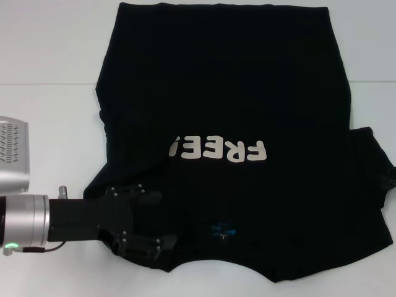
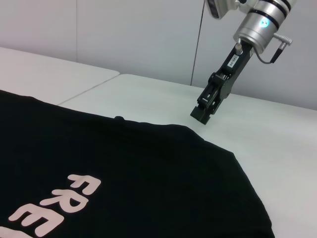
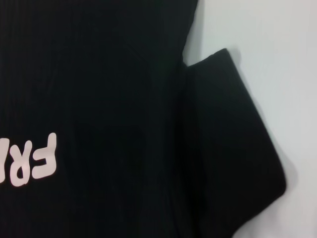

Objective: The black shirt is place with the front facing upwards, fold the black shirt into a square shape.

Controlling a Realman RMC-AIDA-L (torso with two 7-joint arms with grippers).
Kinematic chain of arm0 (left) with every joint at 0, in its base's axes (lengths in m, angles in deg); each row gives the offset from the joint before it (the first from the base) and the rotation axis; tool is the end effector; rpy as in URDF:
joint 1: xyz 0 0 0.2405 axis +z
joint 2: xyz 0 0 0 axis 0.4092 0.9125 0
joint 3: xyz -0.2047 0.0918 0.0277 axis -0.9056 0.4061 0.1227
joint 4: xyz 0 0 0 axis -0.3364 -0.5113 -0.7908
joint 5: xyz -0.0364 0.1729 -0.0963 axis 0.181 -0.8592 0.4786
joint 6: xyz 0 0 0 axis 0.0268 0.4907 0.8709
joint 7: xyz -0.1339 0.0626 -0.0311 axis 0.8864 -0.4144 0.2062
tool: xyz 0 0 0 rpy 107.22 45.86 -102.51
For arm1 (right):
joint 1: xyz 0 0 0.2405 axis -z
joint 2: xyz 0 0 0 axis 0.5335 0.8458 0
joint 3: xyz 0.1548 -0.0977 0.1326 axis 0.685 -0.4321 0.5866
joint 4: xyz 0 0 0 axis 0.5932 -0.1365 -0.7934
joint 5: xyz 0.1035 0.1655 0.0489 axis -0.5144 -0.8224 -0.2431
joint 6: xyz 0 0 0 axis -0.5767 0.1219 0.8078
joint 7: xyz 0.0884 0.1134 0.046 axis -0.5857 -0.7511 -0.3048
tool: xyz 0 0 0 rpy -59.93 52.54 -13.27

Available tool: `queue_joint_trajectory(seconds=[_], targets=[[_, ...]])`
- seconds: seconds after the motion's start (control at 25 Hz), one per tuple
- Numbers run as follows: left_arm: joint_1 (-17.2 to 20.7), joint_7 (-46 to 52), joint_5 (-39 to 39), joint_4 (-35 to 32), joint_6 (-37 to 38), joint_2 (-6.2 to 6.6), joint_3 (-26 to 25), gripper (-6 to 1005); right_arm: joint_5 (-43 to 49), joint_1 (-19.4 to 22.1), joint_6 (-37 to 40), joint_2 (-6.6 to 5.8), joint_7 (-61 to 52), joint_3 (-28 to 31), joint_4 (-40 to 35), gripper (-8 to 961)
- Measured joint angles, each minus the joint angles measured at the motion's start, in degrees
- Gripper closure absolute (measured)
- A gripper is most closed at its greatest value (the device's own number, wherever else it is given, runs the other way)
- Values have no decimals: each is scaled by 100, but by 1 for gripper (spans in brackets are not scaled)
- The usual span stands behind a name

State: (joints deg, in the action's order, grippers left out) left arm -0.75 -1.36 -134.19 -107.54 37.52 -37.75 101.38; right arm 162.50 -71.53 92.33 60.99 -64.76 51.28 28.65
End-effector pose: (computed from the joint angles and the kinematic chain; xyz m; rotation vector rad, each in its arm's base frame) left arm -0.2387 0.2887 -0.0056 -2.8492 -0.3993 -0.5292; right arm 0.2929 0.3465 0.0914 -1.8396 1.8970 0.0287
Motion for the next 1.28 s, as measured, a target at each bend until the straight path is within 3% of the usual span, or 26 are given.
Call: queue_joint_trajectory(seconds=[0.48,1.28], targets=[[-14,-5,0,8,-11,4,5,62,-35,-130,-473,-76,3,-3,565,138],[-44,-8,1,4,-42,5,5,63,-30,-247,-832,-79,-7,-125,869,141]])
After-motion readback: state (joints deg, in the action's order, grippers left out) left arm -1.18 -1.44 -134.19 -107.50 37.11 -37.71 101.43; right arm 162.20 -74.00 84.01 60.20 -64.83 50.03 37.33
